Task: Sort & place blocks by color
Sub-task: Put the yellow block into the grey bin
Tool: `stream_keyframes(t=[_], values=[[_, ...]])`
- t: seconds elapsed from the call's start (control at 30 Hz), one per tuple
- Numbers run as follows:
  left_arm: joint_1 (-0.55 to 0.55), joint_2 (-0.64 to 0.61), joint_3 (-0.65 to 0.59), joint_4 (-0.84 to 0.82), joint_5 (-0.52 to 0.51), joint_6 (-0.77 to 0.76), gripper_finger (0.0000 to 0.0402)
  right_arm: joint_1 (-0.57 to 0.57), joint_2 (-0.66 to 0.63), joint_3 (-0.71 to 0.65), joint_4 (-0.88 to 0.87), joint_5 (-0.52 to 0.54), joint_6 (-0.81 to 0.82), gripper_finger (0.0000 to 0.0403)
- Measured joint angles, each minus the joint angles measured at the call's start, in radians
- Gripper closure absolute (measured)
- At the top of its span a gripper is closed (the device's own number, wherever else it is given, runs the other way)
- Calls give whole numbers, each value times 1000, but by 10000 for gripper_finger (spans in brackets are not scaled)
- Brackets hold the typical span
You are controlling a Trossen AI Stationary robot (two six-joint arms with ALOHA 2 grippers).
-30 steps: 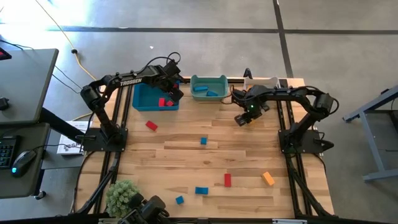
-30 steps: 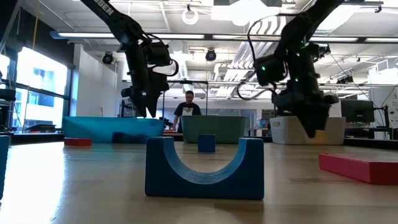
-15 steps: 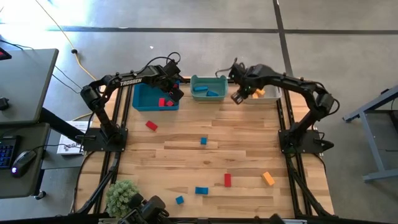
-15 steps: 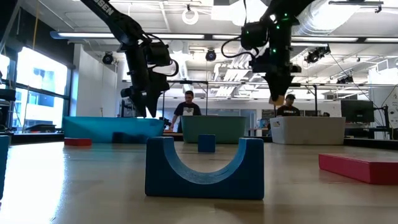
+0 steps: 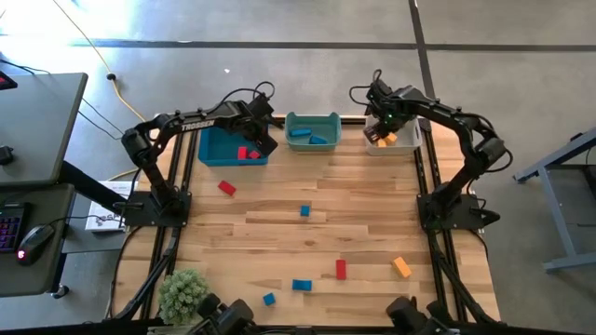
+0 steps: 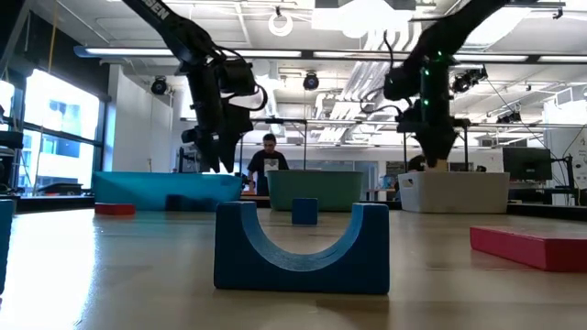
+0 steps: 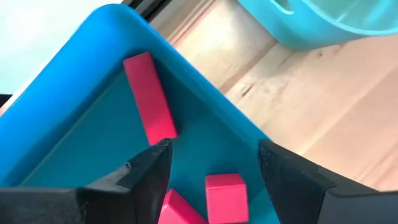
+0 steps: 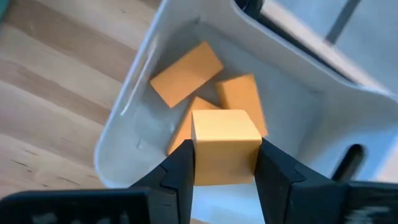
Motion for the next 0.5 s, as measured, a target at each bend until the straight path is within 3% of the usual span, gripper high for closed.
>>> stream_keyframes(t=[0.3,0.5], values=[[-57,-1,0,-1,0,-4,174,-95,0,-69,49,-46,-22,292],[-109,-4,34,-20,0,-19,174,-110,0,-69,59,-42,-55,261]])
